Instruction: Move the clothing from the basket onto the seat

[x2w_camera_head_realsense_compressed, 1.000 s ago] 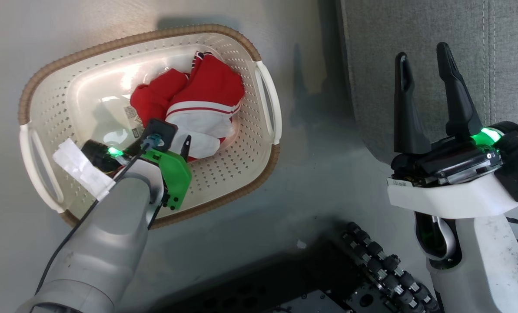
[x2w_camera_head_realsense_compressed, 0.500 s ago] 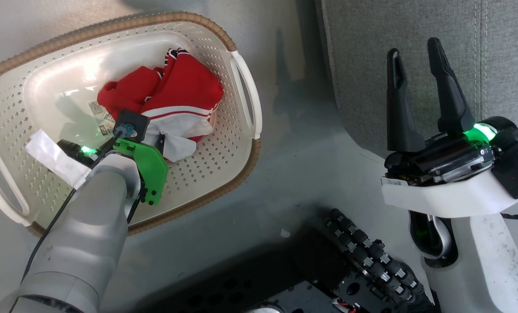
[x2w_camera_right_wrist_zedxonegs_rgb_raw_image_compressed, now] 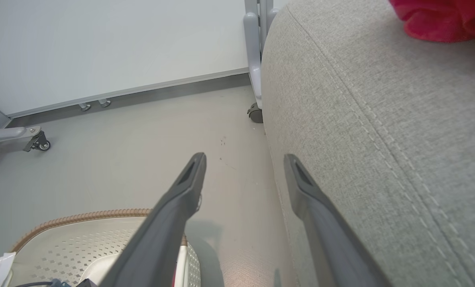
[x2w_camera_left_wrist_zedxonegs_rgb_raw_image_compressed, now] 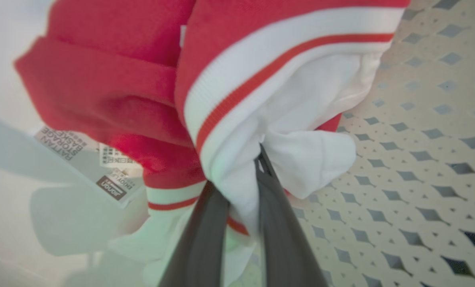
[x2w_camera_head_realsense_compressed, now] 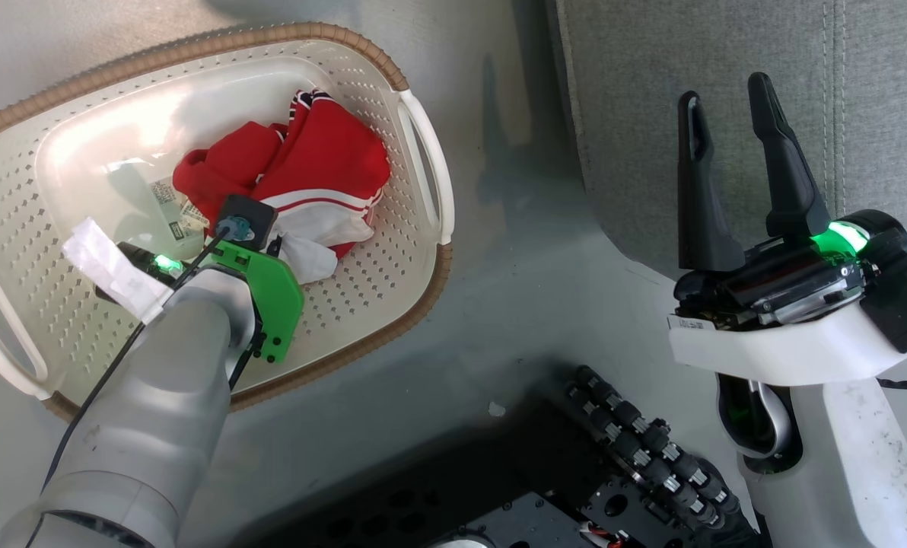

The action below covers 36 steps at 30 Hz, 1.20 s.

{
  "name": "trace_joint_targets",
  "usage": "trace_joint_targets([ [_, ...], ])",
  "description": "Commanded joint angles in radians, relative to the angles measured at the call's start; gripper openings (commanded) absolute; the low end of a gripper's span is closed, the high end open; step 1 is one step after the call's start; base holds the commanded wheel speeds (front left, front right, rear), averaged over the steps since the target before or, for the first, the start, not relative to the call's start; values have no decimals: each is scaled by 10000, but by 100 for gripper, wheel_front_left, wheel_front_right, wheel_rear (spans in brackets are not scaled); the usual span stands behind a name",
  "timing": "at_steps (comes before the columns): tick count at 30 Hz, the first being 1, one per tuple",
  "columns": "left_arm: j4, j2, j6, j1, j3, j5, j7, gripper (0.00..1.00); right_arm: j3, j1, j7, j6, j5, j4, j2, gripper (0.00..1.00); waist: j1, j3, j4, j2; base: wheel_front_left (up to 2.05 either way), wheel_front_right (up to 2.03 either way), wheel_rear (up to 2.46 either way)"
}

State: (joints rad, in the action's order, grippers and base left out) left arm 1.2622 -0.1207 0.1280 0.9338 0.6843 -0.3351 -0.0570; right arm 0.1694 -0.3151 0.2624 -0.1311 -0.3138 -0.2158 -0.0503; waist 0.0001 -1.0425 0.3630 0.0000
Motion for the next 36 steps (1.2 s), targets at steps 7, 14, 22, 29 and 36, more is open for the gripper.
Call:
trace_joint_targets([
  [7,41,-147,34,-32,233,-48,-521,0,138,-314,34,7,222,192,-11,100,-1,578,-19,0,0,0,0],
  [14,-23,260,38,-666,499,-167,-1160,0,30,-99,34,7,610,534,-14,100,-1,1948,-618,0,0,0,0],
  [22,-441,621,34,-1452,576,-470,-1878,0,-157,405,34,7,1144,1227,-18,100,-1,3822,-1392,0,0,0,0],
  [29,-1563,652,-286,-2041,482,-570,-2099,0,-315,956,4,7,1391,1699,-20,100,-1,5179,-1918,0,0,0,0],
  [36,-4194,139,-855,-2854,-141,-350,-2093,0,-520,1501,-319,8,1509,1672,-20,100,-1,6239,-2338,0,0,0,0],
])
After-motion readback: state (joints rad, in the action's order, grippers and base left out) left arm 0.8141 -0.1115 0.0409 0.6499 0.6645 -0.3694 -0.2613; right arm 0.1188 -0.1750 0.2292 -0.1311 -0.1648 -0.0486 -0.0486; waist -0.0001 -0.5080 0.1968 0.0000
